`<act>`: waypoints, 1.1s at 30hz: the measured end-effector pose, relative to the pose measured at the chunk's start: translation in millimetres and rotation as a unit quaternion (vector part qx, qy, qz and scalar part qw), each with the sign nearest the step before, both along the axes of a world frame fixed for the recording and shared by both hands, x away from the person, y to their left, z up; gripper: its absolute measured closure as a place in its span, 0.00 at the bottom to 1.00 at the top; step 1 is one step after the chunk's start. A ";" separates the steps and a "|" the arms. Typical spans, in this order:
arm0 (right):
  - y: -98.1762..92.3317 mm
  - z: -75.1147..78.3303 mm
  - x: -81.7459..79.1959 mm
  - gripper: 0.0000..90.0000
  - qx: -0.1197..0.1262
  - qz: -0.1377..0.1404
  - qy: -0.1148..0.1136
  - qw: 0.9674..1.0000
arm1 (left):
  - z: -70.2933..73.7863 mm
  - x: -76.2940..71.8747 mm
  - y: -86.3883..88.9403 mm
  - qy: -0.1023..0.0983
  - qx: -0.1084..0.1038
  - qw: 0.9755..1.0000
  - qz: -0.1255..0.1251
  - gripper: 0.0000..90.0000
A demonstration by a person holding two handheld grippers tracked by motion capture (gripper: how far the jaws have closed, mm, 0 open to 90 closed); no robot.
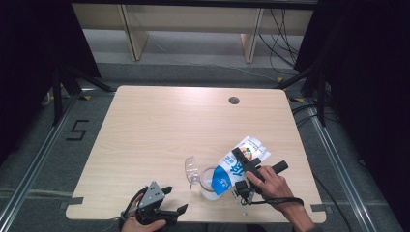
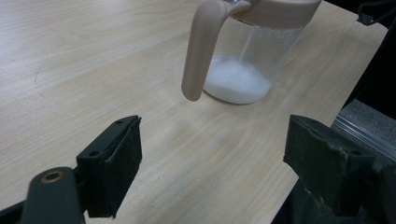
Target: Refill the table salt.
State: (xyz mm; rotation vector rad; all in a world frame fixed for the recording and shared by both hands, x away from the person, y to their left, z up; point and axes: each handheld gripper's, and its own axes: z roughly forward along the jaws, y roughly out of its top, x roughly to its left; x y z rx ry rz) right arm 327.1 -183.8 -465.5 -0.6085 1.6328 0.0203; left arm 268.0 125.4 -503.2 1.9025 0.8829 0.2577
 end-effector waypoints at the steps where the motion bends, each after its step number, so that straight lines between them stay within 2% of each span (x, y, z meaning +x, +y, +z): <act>1: 0.0 0.0 -0.1 0.61 0.000 0.000 0.000 1.000 | 0.0 0.0 0.0 0.000 0.000 1.000 0.000 0.21; 24: 0.2 0.1 -0.6 0.64 -0.001 0.000 0.000 1.000 | 0.0 0.0 0.1 0.000 -0.001 1.000 0.001 0.21; 25: 1.5 1.6 0.2 0.64 -0.008 0.011 -0.005 1.000 | 0.0 0.1 0.1 -0.001 -0.001 1.000 0.001 0.21; 27: 0.2 -0.6 -0.4 0.64 0.005 0.001 0.002 1.000 | 0.0 0.1 0.2 -0.001 -0.001 1.000 0.001 0.21; 29: 0.1 -0.4 -0.6 0.65 0.002 -0.002 0.003 1.000 | 0.2 0.1 0.3 -0.002 0.001 1.000 0.000 0.21; 30: 1.0 1.1 -0.2 0.65 -0.005 0.006 -0.002 1.000 | 0.4 1.3 1.2 -0.010 0.006 1.000 -0.009 0.21; 32: -0.2 -1.7 -1.2 0.67 0.014 -0.006 0.005 1.000 | 0.4 1.3 1.1 -0.010 0.006 1.000 -0.009 0.21; 33: 1.0 0.3 -0.7 0.67 0.004 0.003 0.001 1.000 | 0.4 1.1 1.0 -0.009 0.005 1.000 -0.007 0.21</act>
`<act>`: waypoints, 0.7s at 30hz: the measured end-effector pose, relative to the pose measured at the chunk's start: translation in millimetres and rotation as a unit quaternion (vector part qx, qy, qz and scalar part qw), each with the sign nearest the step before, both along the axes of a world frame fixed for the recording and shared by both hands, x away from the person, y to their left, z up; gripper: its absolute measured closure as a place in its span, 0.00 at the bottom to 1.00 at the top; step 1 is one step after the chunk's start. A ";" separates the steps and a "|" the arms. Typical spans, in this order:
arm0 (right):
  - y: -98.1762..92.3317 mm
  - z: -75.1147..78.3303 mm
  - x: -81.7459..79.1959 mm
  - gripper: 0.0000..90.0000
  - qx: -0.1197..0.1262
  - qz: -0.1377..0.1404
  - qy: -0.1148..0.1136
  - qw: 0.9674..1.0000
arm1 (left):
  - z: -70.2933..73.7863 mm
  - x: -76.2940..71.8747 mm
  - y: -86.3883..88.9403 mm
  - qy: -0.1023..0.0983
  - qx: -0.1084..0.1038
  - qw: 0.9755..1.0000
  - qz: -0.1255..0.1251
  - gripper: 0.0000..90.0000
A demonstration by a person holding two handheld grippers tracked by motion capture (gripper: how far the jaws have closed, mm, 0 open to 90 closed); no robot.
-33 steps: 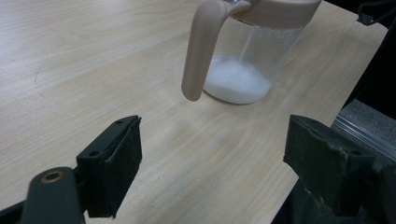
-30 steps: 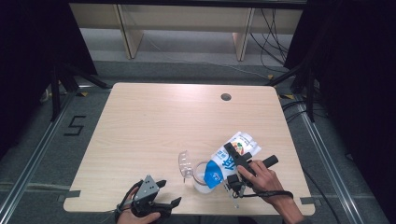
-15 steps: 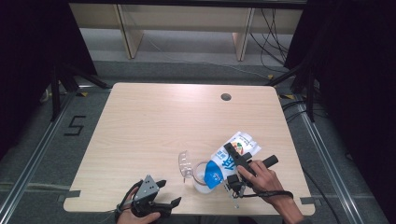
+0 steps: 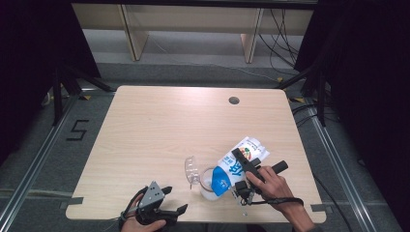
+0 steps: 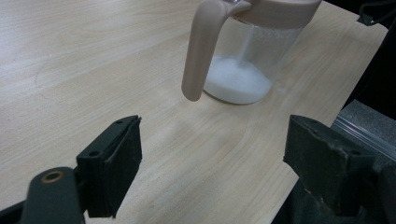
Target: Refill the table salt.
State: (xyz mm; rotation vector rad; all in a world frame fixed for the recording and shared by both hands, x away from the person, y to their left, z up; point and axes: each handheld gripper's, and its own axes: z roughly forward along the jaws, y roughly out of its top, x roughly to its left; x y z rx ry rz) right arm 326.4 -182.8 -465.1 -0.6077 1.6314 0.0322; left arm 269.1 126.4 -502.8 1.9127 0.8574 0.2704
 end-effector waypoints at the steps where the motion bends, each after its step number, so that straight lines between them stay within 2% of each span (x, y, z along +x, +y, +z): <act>1: 0.3 0.4 0.5 0.67 -0.004 0.004 -0.002 1.000 | 0.0 0.2 0.1 -0.001 0.000 1.000 -0.001 0.21; 4: 1.2 1.5 0.2 0.67 -0.018 -0.002 0.002 1.000 | -0.2 -0.6 -0.4 0.004 -0.003 1.000 0.004 0.21; 5: -0.4 -1.2 -0.1 0.67 -0.003 -0.009 0.010 1.000 | -0.3 -1.2 -0.9 0.009 -0.006 1.000 0.009 0.21; 7: -0.7 -1.3 -0.5 0.67 -0.004 -0.012 0.012 1.000 | 0.0 0.2 0.2 -0.002 0.001 1.000 -0.002 0.21; 9: -0.6 -1.2 -0.5 0.67 -0.002 -0.012 0.011 1.000 | -0.4 -1.0 -0.8 0.008 -0.007 1.000 0.009 0.21; 12: -0.6 -0.9 -0.9 0.67 -0.004 -0.016 0.011 1.000 | -0.3 -1.0 -0.8 0.008 -0.006 1.000 0.008 0.21; 14: -0.3 -0.3 0.0 0.67 -0.006 -0.008 0.009 1.000 | -0.3 -1.2 -0.9 0.008 -0.006 1.000 0.009 0.21; 15: 0.7 1.4 0.3 0.67 -0.014 0.000 0.002 1.000 | -0.2 -1.3 -0.9 0.008 -0.006 1.000 0.009 0.21; 21: -0.5 -1.3 -0.8 0.67 0.009 -0.011 0.010 1.000 | -0.2 -1.3 -0.9 0.008 -0.006 1.000 0.010 0.21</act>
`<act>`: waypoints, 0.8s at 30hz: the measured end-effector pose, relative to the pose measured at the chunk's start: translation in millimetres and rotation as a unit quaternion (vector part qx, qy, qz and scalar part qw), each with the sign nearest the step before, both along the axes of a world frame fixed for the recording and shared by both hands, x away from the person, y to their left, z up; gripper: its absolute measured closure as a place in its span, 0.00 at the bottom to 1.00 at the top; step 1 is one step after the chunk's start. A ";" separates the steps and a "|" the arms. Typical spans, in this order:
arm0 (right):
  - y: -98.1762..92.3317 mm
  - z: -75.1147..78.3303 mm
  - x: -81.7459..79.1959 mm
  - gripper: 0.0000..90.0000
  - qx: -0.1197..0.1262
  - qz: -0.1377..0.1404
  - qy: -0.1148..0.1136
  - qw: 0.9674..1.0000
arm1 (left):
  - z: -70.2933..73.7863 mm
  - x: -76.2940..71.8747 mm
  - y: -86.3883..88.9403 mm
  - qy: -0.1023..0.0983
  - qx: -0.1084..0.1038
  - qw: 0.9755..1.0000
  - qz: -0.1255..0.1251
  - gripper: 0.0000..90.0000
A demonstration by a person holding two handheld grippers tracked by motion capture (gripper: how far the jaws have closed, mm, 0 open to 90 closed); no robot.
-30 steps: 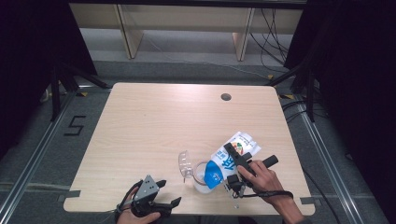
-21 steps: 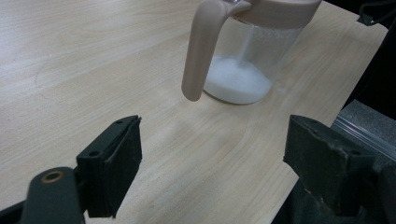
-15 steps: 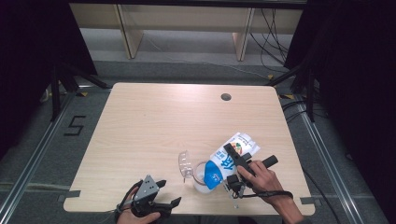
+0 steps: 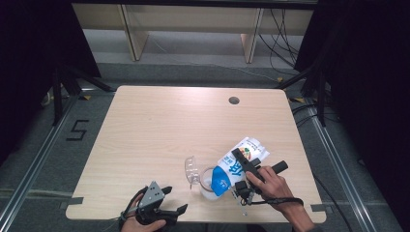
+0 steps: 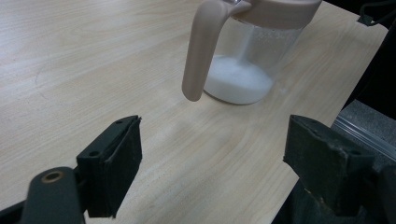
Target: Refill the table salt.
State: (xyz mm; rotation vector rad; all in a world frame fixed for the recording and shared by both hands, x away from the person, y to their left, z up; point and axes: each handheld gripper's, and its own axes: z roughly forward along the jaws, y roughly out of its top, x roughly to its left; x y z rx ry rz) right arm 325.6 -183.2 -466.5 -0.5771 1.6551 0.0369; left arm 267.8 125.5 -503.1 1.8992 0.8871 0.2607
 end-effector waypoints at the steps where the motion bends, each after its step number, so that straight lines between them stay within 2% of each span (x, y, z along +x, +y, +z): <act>1: 0.0 0.1 0.0 0.67 -0.001 0.000 0.000 1.000 | -0.1 0.2 0.1 -0.001 0.000 1.000 -0.001 0.21; 4: 0.1 1.4 0.7 0.67 -0.015 0.003 -0.001 1.000 | -0.1 0.3 0.2 -0.001 0.000 1.000 -0.001 0.21; 5: -0.2 0.1 -0.1 0.67 -0.002 -0.003 0.001 1.000 | -0.1 0.3 0.2 -0.001 0.000 1.000 -0.001 0.21; 9: -0.4 0.2 -0.1 0.67 -0.001 -0.003 0.000 1.000 | 0.0 0.0 0.1 -0.001 0.001 1.000 0.000 0.21; 11: 0.8 1.6 1.0 0.67 -0.008 0.012 -0.010 1.000 | 0.0 0.0 0.0 0.000 0.000 1.000 0.000 0.21; 13: 0.7 2.3 1.6 0.67 -0.020 0.013 -0.010 1.000 | 0.0 0.0 0.0 0.000 0.000 1.000 0.000 0.21; 15: 0.6 2.1 1.7 0.67 -0.020 0.012 -0.009 1.000 | 0.0 0.0 0.0 0.001 0.000 1.000 0.000 0.21; 18: 0.6 2.2 1.6 0.67 -0.020 0.012 -0.010 1.000 | 0.3 1.4 1.0 -0.010 0.007 1.000 -0.011 0.21; 24: 0.7 2.1 1.8 0.67 -0.022 0.013 -0.010 1.000 | -0.1 0.3 0.0 0.000 0.000 1.000 -0.002 0.21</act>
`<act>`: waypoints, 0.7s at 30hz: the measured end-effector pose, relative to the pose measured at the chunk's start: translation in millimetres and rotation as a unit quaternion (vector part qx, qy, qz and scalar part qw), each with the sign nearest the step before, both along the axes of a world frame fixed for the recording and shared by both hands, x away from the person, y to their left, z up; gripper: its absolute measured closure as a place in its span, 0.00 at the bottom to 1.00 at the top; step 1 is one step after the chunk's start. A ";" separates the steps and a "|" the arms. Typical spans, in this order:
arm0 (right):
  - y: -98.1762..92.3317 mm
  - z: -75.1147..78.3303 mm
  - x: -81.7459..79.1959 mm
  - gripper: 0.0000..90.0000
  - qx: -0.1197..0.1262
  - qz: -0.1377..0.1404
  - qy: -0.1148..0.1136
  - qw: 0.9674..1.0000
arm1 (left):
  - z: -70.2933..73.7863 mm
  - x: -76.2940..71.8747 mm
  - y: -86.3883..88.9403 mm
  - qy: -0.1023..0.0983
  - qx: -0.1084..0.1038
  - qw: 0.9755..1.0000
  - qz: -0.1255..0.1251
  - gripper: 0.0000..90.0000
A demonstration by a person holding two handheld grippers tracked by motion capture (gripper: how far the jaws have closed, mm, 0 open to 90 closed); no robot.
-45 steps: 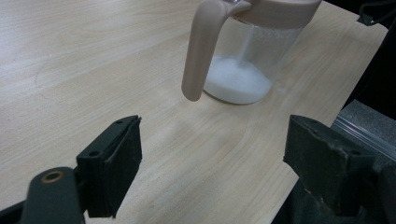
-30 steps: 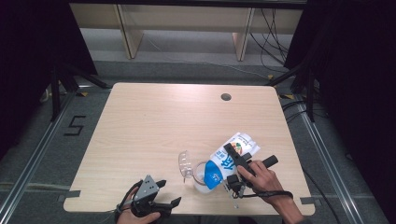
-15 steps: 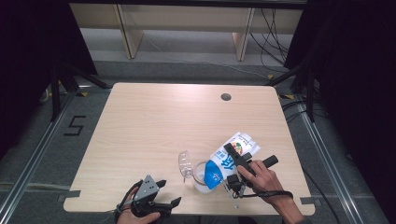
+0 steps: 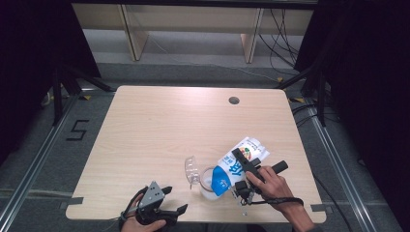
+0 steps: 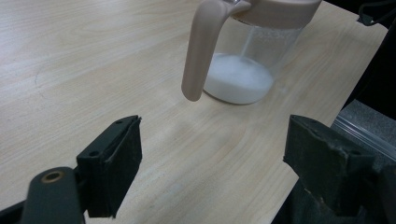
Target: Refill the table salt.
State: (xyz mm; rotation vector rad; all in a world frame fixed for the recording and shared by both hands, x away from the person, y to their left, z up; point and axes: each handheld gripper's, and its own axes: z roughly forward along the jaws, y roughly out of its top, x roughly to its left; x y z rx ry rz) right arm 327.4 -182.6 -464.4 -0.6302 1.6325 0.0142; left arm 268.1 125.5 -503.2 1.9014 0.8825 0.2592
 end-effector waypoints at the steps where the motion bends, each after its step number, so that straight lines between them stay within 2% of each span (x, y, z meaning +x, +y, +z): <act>1: 0.0 0.0 0.0 0.67 0.000 0.000 0.000 1.000 | 0.0 0.0 0.0 0.000 0.000 1.000 0.000 0.21; 7: 0.8 0.5 -0.4 0.68 -0.006 -0.001 -0.002 1.000 | 0.1 -0.1 0.0 0.001 0.000 1.000 0.000 0.21; 9: -0.2 -0.6 -1.3 0.68 0.002 -0.009 0.001 1.000 | 0.0 -0.2 -0.1 0.001 0.000 1.000 -0.001 0.21; 13: 0.2 0.2 -0.3 0.68 -0.001 -0.001 -0.005 1.000 | 0.0 -0.1 -0.1 0.001 -0.001 1.000 0.000 0.21; 16: 0.0 0.5 -0.7 0.68 -0.003 -0.008 0.001 1.000 | 0.0 -0.1 -0.1 0.000 0.000 1.000 0.002 0.21; 21: -0.2 0.0 -0.3 0.68 0.000 -0.004 -0.001 1.000 | 0.1 -0.2 0.0 0.000 0.000 1.000 0.002 0.21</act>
